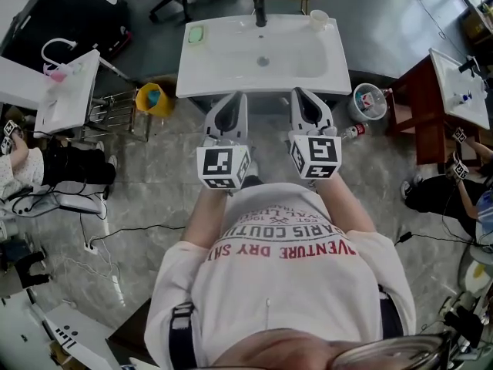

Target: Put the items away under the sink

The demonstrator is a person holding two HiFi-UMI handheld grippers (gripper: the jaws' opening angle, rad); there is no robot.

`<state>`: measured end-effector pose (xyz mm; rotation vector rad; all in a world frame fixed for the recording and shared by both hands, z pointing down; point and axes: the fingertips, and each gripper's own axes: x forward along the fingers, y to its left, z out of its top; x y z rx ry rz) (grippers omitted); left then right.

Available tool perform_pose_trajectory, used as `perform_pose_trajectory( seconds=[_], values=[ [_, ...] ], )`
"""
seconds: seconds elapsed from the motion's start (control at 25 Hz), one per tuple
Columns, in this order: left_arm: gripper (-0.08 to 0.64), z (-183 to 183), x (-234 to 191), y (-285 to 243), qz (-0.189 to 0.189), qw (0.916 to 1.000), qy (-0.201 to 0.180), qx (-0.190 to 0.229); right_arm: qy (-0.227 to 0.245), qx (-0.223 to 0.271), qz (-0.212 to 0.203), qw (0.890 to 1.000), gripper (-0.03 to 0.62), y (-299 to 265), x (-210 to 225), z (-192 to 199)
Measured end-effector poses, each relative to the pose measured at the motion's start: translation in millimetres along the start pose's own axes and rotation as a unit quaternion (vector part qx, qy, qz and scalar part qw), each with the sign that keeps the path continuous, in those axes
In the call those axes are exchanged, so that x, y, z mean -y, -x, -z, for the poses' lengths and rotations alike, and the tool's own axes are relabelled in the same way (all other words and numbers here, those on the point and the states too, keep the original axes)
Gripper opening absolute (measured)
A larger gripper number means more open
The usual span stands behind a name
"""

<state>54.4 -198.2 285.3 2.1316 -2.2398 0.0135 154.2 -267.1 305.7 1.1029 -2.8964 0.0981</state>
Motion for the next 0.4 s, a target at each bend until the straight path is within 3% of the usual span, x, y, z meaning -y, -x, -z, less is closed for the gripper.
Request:
perform_pose_trajectory(
  seconds=[0.4],
  values=[
    [0.028,13.9,-10.6,-6.2,-0.012,0.9997,0.007,-0.018,-0.008,-0.012,0.002,1.000,0.025,-6.5,6.5,11.8]
  ],
)
